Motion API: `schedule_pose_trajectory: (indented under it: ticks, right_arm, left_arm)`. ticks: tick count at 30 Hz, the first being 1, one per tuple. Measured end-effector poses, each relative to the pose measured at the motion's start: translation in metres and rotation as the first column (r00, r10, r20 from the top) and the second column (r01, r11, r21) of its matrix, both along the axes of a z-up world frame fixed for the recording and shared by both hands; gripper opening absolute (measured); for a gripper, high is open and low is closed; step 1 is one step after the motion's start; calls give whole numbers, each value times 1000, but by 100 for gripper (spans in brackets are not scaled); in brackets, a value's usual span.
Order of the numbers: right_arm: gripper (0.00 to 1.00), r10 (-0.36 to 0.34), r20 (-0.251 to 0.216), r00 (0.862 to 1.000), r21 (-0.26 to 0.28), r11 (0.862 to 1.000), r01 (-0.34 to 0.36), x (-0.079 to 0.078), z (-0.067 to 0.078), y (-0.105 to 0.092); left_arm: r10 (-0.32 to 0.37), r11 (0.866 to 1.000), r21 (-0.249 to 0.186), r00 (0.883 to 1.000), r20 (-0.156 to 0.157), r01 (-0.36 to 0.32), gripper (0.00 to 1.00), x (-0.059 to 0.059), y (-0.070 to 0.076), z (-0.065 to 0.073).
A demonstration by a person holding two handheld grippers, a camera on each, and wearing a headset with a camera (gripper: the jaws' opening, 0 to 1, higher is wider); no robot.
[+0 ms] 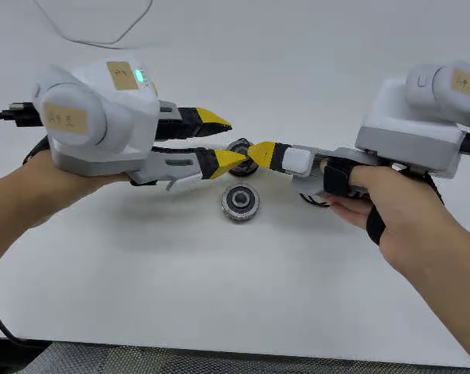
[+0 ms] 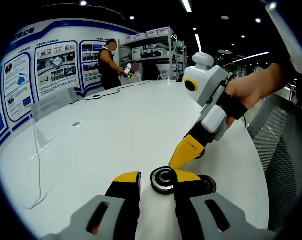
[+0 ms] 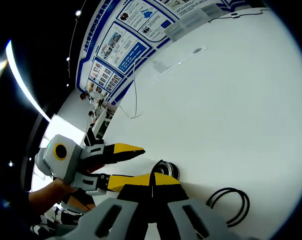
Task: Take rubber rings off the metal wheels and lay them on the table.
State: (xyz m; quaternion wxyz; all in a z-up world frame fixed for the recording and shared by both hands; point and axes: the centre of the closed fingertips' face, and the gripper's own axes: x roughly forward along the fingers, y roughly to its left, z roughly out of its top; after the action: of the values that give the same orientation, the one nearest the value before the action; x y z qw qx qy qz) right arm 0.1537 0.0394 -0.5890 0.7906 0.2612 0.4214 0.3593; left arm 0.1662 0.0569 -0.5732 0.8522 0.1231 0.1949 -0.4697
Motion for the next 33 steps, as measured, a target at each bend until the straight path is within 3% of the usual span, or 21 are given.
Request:
schedule_pose_trajectory:
  ticks: [10, 13, 15, 23, 29, 33]
  right_arm:
    - [1, 20, 16, 1000, 22, 1000, -20, -2, 11, 8]
    - [1, 23, 32, 999, 64, 998, -25, -3, 23, 7]
    - [1, 25, 39, 999, 128, 991, -30, -3, 36, 9]
    - [1, -29, 21, 999, 125, 992, 26, 1, 40, -24]
    - [1, -104, -16, 994, 90, 990, 105, -2, 28, -64]
    - [1, -128, -37, 991, 74, 989, 131, -6, 20, -77]
  left_arm:
    - [55, 998, -11, 998, -3, -55, 27, -2, 17, 9]
    - [66, 997, -28, 998, -8, -66, 30, -1, 15, 11]
    - [85, 995, -51, 996, -18, -85, 34, 1, 14, 14]
    - [101, 991, -87, 995, -4, -101, 41, 6, 10, 25]
    - [102, 991, -88, 995, -2, -102, 45, 7, 8, 27]
    - [100, 991, -91, 995, 0, -100, 47, 6, 6, 29]
